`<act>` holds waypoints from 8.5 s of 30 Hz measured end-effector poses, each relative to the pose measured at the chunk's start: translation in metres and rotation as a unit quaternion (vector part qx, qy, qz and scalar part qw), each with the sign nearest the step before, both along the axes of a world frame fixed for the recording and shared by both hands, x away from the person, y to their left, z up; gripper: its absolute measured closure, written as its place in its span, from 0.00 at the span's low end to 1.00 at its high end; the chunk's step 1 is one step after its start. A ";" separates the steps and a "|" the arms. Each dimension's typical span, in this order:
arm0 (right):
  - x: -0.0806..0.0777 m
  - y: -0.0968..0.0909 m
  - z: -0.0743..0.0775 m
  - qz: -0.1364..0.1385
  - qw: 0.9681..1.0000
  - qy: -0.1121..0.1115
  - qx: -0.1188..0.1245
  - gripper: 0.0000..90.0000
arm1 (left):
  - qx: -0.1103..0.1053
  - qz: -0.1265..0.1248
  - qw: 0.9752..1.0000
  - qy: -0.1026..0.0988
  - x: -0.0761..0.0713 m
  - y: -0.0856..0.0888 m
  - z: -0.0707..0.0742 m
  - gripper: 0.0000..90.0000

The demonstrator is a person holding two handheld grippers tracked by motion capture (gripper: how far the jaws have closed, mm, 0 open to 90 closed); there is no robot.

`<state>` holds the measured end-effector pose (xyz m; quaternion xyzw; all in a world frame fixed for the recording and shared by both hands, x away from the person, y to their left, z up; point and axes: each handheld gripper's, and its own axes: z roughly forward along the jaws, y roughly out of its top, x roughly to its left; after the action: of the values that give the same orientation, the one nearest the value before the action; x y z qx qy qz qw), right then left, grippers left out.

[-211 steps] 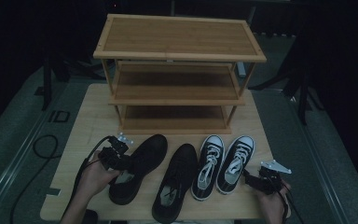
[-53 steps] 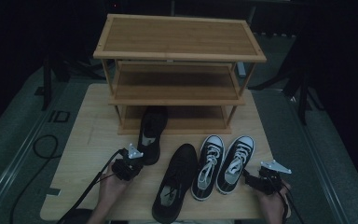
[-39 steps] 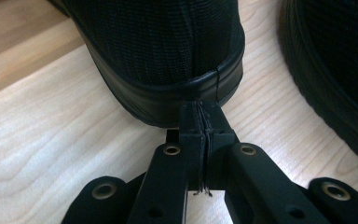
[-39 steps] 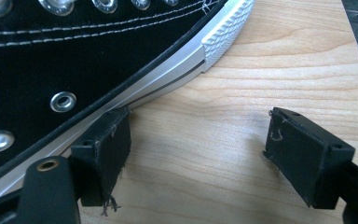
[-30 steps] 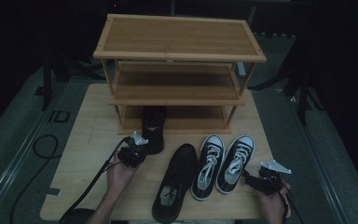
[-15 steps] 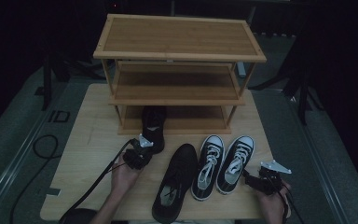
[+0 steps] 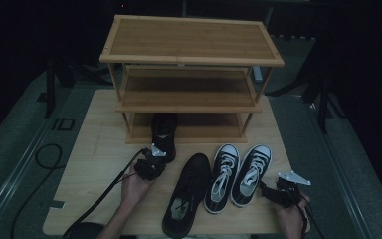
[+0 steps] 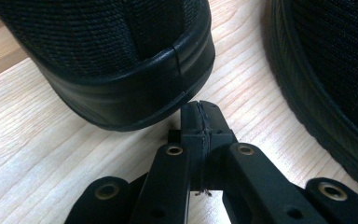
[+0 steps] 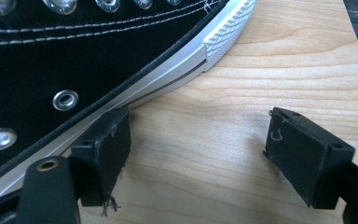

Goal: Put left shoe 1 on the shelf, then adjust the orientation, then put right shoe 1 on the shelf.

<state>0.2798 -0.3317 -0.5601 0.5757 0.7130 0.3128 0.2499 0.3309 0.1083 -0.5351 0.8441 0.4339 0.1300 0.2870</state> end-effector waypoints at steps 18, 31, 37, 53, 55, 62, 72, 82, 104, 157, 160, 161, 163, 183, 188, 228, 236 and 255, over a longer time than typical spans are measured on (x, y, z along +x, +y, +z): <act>0.000 0.000 0.000 0.001 1.000 0.000 0.000 0.24 | 0.008 0.032 0.999 -0.022 0.044 -0.004 -0.003 1.00; 0.000 0.000 0.000 0.002 1.000 0.000 0.000 0.24 | 0.007 0.038 0.999 -0.023 0.050 -0.003 -0.003 0.92; 0.000 0.000 0.000 0.002 1.000 0.000 0.000 0.24 | -0.004 0.016 1.000 -0.027 0.037 -0.003 0.002 0.80; 0.000 -0.001 0.000 0.007 1.000 0.000 0.000 0.24 | -0.039 0.004 0.998 -0.046 0.013 0.010 0.018 0.67; 0.000 -0.001 0.000 0.007 1.000 0.000 0.000 0.24 | -0.042 0.004 0.998 -0.045 0.012 0.011 0.019 0.66; 0.000 -0.001 0.000 0.007 1.000 0.000 0.000 0.24 | -0.064 0.002 0.997 -0.046 0.010 0.012 0.026 0.66; 0.000 -0.001 0.000 0.007 1.000 0.000 0.000 0.24 | -0.096 -0.023 0.994 -0.047 0.002 0.007 0.046 0.66; 0.000 -0.001 0.000 0.007 1.000 0.000 0.000 0.24 | -0.108 -0.062 0.991 -0.051 -0.005 -0.004 0.061 0.75; 0.000 -0.001 0.000 0.008 1.000 -0.001 -0.001 0.24 | -0.101 -0.147 0.984 -0.017 -0.003 -0.051 0.067 0.94; 0.000 -0.001 0.000 0.007 1.000 0.000 0.000 0.24 | -0.071 -0.089 0.993 -0.014 0.034 -0.056 0.060 1.00; 0.000 -0.001 0.000 0.007 1.000 0.000 0.000 0.24 | -0.069 -0.079 0.994 -0.021 0.042 -0.055 0.063 1.00; 0.000 -0.001 0.000 0.007 1.000 0.000 0.000 0.24 | -0.067 -0.076 0.995 -0.022 0.044 -0.055 0.063 1.00; 0.000 -0.001 0.000 0.007 1.000 0.000 0.000 0.24 | -0.069 -0.068 0.995 -0.025 0.050 -0.054 0.064 1.00; 0.000 -0.001 0.000 0.007 1.000 0.000 0.000 0.24 | -0.058 -0.039 0.997 -0.037 0.067 -0.047 0.064 0.89; 0.000 -0.001 0.000 0.007 1.000 0.000 0.000 0.24 | -0.063 -0.047 0.997 -0.028 0.059 -0.042 0.073 0.75; 0.000 -0.001 0.000 0.007 1.000 0.000 0.000 0.24 | -0.009 -0.075 0.996 0.047 0.002 -0.050 0.092 0.59; 0.000 -0.001 0.000 0.007 1.000 0.000 0.000 0.24 | 0.017 -0.033 0.998 0.049 0.011 -0.054 0.076 0.73; 0.000 -0.001 0.000 0.007 1.000 0.000 0.000 0.24 | -0.042 0.047 0.998 -0.003 0.048 -0.052 0.076 0.98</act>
<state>0.2799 -0.3323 -0.5601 0.5705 0.7174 0.3141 0.2476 0.3784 0.0566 -0.4590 0.8097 0.4769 0.1281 0.3170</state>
